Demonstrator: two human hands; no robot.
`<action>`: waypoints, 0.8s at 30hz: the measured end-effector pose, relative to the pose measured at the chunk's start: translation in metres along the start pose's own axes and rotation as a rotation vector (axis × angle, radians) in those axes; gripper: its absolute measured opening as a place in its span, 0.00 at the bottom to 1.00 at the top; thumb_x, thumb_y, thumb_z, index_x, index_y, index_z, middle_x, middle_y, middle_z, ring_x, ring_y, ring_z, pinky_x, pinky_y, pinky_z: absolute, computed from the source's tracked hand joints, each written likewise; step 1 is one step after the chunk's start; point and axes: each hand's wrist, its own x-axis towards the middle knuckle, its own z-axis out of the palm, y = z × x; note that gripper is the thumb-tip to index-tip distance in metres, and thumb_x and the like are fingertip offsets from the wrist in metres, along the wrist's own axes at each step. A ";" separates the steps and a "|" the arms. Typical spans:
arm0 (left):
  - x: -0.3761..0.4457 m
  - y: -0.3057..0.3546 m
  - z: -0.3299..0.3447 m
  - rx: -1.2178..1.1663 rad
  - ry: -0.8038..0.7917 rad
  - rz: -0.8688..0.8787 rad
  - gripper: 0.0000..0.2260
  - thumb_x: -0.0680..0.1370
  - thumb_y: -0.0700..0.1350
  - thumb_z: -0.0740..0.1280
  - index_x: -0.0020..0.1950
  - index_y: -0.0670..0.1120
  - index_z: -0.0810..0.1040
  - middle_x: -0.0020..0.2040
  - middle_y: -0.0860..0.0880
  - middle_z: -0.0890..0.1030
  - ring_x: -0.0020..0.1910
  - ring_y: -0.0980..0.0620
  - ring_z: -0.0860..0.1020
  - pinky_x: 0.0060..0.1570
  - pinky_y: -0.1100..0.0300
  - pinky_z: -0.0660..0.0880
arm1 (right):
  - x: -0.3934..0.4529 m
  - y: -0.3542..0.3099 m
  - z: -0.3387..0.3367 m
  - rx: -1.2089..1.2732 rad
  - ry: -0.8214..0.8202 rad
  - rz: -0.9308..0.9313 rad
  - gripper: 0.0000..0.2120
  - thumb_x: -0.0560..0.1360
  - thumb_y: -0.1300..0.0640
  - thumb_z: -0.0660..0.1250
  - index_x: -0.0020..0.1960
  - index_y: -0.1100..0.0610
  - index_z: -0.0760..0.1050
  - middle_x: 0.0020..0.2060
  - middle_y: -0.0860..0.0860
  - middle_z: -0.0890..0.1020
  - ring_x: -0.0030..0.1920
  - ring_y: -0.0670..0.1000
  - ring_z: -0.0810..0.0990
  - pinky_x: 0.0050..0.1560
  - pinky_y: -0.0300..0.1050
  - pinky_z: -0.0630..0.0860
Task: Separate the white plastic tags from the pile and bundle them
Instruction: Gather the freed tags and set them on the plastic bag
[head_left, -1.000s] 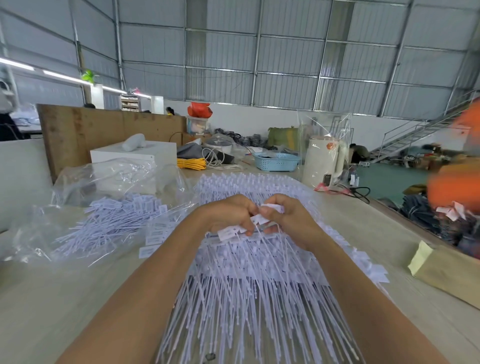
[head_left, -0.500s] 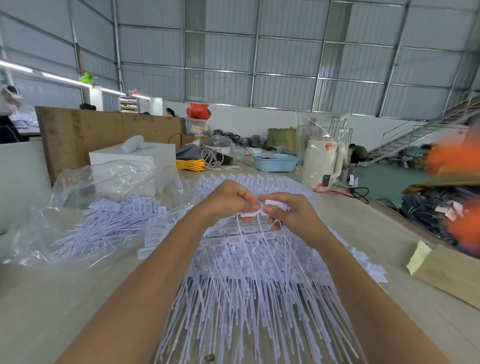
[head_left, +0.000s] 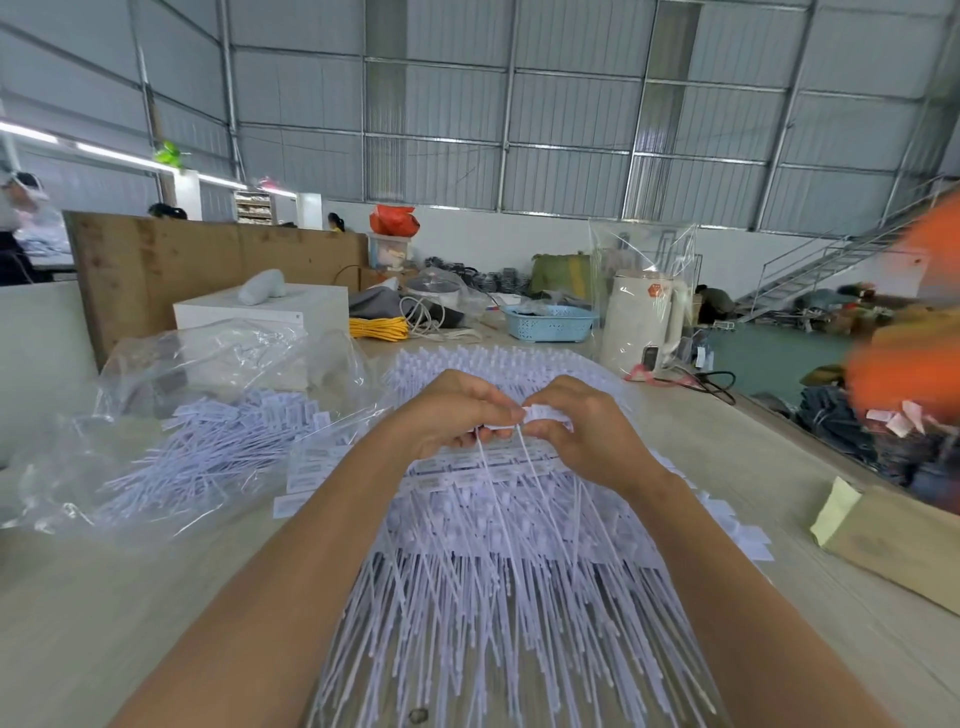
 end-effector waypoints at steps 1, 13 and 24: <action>0.000 0.001 0.000 0.015 0.007 0.012 0.02 0.72 0.41 0.74 0.40 0.44 0.83 0.29 0.50 0.80 0.24 0.57 0.71 0.26 0.65 0.65 | -0.001 -0.002 0.000 -0.037 -0.001 -0.006 0.11 0.74 0.58 0.69 0.56 0.61 0.79 0.49 0.54 0.79 0.49 0.55 0.78 0.48 0.45 0.72; 0.004 0.000 0.001 -0.053 0.022 -0.037 0.04 0.72 0.37 0.73 0.39 0.38 0.80 0.25 0.48 0.76 0.20 0.57 0.67 0.21 0.67 0.61 | -0.003 -0.005 0.005 -0.175 -0.024 -0.131 0.08 0.76 0.63 0.65 0.51 0.66 0.80 0.46 0.58 0.77 0.38 0.60 0.77 0.37 0.52 0.75; 0.006 -0.014 -0.004 0.173 -0.210 0.159 0.06 0.73 0.35 0.71 0.37 0.41 0.81 0.25 0.51 0.78 0.23 0.59 0.70 0.26 0.69 0.67 | -0.003 -0.001 0.003 0.253 -0.259 0.105 0.05 0.74 0.64 0.69 0.45 0.65 0.83 0.32 0.47 0.72 0.35 0.45 0.71 0.40 0.34 0.66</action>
